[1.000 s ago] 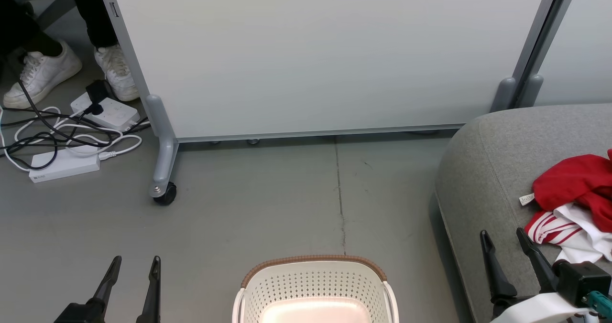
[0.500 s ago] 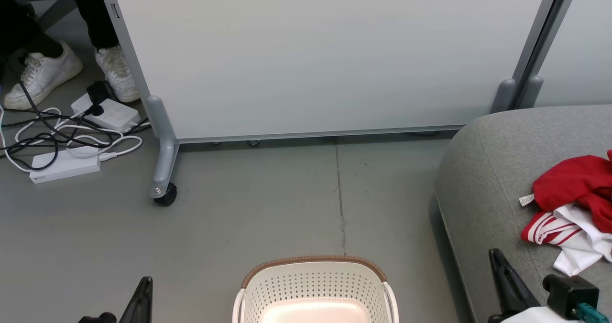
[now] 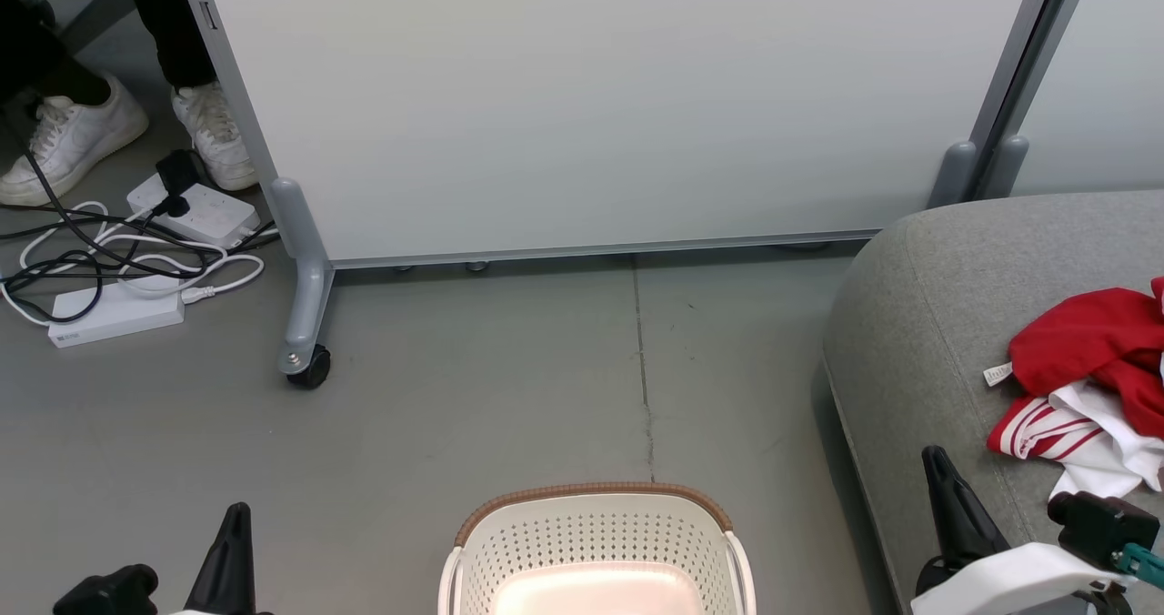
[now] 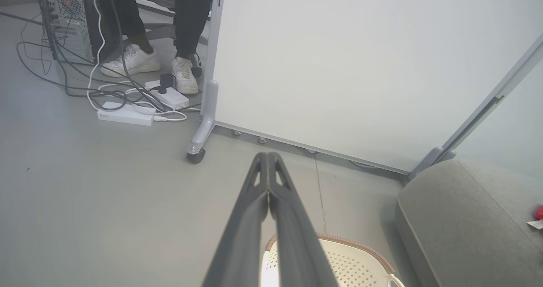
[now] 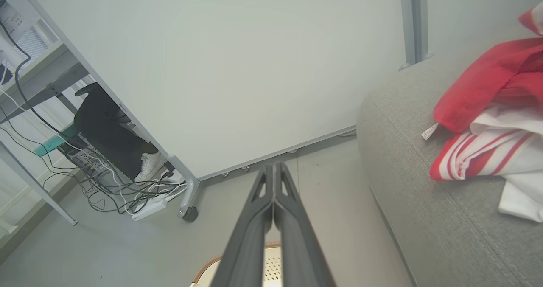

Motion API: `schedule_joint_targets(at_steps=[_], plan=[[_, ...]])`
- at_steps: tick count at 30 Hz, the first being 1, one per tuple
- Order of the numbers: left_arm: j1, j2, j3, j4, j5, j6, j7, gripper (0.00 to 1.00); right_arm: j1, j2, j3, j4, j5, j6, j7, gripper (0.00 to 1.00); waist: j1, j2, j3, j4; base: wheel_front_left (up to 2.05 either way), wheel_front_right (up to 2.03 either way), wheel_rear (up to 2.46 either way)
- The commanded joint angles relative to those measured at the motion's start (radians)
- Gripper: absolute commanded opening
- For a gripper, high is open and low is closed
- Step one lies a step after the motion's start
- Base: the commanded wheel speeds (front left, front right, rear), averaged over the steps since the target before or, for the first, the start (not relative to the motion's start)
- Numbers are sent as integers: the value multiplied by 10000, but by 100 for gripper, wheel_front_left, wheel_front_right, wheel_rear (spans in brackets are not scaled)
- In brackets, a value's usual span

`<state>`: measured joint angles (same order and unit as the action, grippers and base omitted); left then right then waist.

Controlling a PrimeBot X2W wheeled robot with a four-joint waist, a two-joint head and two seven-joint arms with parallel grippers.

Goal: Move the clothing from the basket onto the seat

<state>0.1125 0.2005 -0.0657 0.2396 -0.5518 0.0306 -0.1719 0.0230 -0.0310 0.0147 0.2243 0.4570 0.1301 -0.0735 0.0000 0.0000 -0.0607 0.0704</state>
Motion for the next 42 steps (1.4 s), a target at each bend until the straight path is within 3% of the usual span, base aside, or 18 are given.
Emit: schedule_joint_targets(at_steps=[1, 19, 42], plan=[[-393, 33, 232, -78, -368, -91, 113, 0, -412, -77, 38, -11, 463, 3, 52, 0, 0, 0, 10, -9, 0, 0, 0], [-1184, -356, 1251, 222, -2863, -496, 1023, 0, -1453, -116, 277, 788, 3477, 6, 305, 0, 0, 0, 136, -127, 0, 0, 0], [-1917, -705, 2204, 511, -5186, -868, 1885, 0, -2422, -155, 489, 1545, 6280, 9, 543, 0, 0, 0, 282, -262, 0, 0, 0]])
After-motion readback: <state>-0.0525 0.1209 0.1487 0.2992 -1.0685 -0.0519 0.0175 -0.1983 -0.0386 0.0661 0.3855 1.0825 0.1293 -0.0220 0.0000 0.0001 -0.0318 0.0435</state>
